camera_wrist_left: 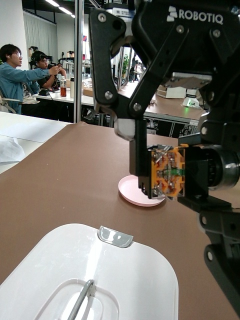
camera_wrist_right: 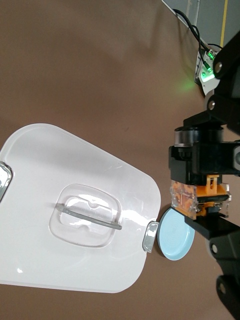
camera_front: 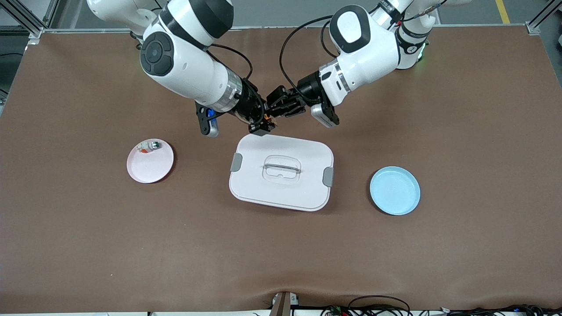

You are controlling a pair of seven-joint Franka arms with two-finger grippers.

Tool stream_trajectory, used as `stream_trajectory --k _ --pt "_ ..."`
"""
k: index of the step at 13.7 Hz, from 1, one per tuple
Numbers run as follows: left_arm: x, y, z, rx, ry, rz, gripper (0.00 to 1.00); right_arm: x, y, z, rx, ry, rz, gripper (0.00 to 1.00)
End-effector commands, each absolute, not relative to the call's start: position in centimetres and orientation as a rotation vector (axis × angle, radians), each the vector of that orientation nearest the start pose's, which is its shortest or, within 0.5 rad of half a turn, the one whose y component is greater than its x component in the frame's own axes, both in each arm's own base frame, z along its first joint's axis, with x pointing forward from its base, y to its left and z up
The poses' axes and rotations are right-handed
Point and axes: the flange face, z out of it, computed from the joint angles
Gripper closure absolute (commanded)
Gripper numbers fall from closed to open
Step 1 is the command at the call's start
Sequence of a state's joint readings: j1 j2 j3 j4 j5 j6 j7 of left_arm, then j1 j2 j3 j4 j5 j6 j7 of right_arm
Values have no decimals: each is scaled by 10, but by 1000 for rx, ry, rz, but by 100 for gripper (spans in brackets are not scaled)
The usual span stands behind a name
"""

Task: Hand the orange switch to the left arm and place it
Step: 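Grasp the orange switch with the left gripper above the white box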

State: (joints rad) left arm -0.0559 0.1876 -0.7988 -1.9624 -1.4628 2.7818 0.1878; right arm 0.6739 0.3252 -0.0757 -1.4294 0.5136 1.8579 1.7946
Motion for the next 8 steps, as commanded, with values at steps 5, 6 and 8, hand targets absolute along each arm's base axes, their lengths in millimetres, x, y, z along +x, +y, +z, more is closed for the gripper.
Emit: stream_trajectory --k 5,6,8 --pt "448 -421 443 2032 292 162 99 522 425 537 -2211 1721 615 100" --pt "448 -420 444 2032 292 165 98 522 424 537 -2209 1722 617 72" --pt "448 -419 446 2032 291 172 98 522 424 536 -2211 1728 619 15"
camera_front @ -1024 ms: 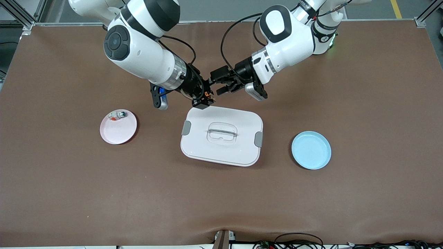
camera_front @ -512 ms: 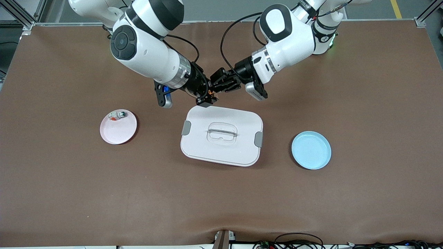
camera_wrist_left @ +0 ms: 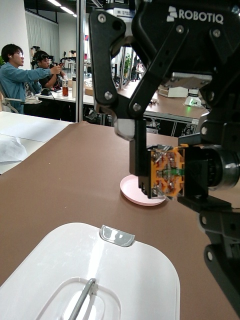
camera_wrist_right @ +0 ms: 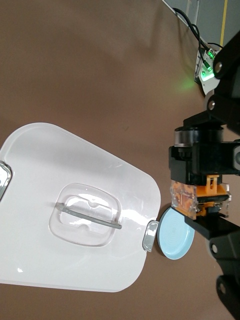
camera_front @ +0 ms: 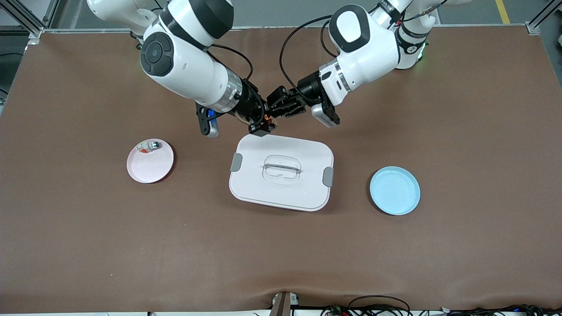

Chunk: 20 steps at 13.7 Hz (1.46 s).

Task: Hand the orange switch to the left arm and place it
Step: 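Grasp the orange switch with the left gripper above the white box, then open the right gripper and withdraw it while the left gripper pulls away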

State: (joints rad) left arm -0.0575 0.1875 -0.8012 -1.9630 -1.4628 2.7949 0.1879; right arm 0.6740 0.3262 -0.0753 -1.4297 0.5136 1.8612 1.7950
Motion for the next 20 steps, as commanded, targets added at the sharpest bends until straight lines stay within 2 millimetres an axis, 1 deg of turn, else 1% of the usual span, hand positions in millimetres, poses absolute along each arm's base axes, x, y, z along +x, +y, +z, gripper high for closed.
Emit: stream_trajectory --k 1,2,3,4,5,6,7,8,10,12,14,16,17,19,20 --pt "447 -417 445 2037 294 172 98 523 422 537 -2208 1729 614 0" --pt "447 -416 446 2039 293 178 98 523 422 538 -2212 1724 611 0" --pt "445 -414 445 2047 298 189 98 527 417 537 -2214 1725 601 0" --pt "443 -412 451 2050 296 212 98 530 414 540 -2209 1722 596 0" --pt "439 -410 450 2060 293 222 98 533 411 546 -2213 1703 580 0" --pt "436 -408 454 2065 289 235 98 539 401 549 -2230 1668 572 0" --pt "432 -403 454 2077 285 251 98 543 391 548 -2263 1645 587 0" --pt "424 -397 455 2096 275 272 98 548 377 546 -2292 1631 606 0" --pt "407 -385 455 2140 261 315 98 557 350 554 -2353 1564 630 0" --pt "399 -376 450 2167 260 334 98 568 315 558 -2406 1513 669 0" --pt "403 -371 446 2172 274 332 99 575 283 562 -2459 1448 706 0" --pt "416 -364 443 2171 294 334 100 580 246 565 -2526 1330 746 0" --pt "424 -360 441 2190 272 350 100 583 225 570 -2555 1262 760 0" --pt "440 -353 430 2224 246 350 100 589 179 580 -2590 1124 776 0" --pt "448 -345 423 2245 238 356 100 590 158 585 -2610 1034 782 0"
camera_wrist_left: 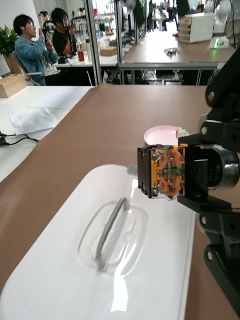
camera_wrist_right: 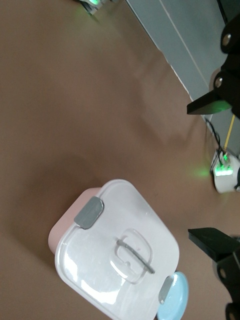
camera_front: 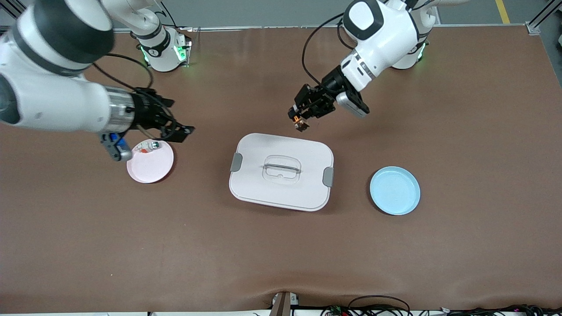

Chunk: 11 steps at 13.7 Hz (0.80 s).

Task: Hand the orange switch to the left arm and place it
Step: 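Open the right gripper and withdraw it while the left gripper pulls away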

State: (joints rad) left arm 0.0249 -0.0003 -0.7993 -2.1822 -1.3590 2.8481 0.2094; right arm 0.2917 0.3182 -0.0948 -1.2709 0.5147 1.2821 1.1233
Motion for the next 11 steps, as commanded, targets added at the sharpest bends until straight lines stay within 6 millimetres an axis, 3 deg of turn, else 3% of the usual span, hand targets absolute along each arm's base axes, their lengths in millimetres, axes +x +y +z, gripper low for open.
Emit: stream_trajectory --k 1,4,8,11 --pt "455 -340 417 2260 233 357 100 591 136 587 -2621 975 793 0" --pt "487 -302 392 2323 241 371 100 592 82 581 -2678 847 793 0" --pt "520 -251 379 2396 228 415 99 589 45 582 -2850 595 732 0" --pt "532 -220 372 2464 179 429 99 591 25 584 -2930 416 686 0"
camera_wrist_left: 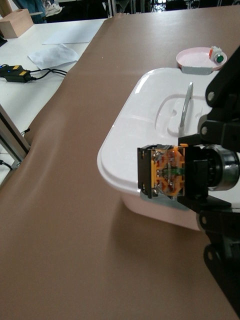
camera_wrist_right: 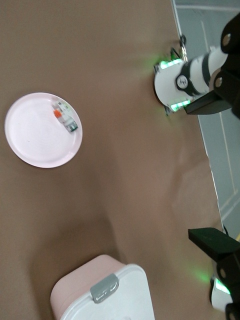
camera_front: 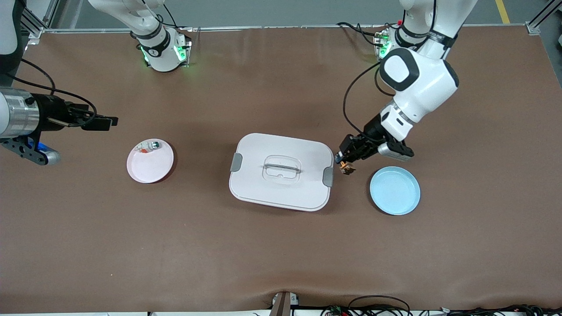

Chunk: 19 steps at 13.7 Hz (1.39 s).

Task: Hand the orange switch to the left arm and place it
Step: 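Carry the switch with the left gripper over the light-blue plate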

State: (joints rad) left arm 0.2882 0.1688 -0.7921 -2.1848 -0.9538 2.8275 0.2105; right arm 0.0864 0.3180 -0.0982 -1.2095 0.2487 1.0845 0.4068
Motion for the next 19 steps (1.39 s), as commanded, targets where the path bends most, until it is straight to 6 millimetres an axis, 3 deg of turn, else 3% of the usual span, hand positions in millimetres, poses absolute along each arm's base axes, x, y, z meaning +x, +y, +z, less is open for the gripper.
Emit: stream_trajectory --k 1,4,7,10,15,19 --pt "537 -205 370 2496 142 408 98 591 18 585 -2941 369 674 0" --pt "555 -160 378 2689 15 261 98 592 10 598 -3039 212 615 0" --pt "571 -116 411 2903 -30 131 98 591 0 598 -3036 74 620 0" --pt "563 -90 437 2987 28 115 98 593 -6 593 -3046 88 634 0" --pt "544 -70 468 3135 191 97 98 617 -10 563 -3051 99 625 0" --pt "529 -68 489 3195 378 60 99 619 -6 564 -3057 90 599 0"
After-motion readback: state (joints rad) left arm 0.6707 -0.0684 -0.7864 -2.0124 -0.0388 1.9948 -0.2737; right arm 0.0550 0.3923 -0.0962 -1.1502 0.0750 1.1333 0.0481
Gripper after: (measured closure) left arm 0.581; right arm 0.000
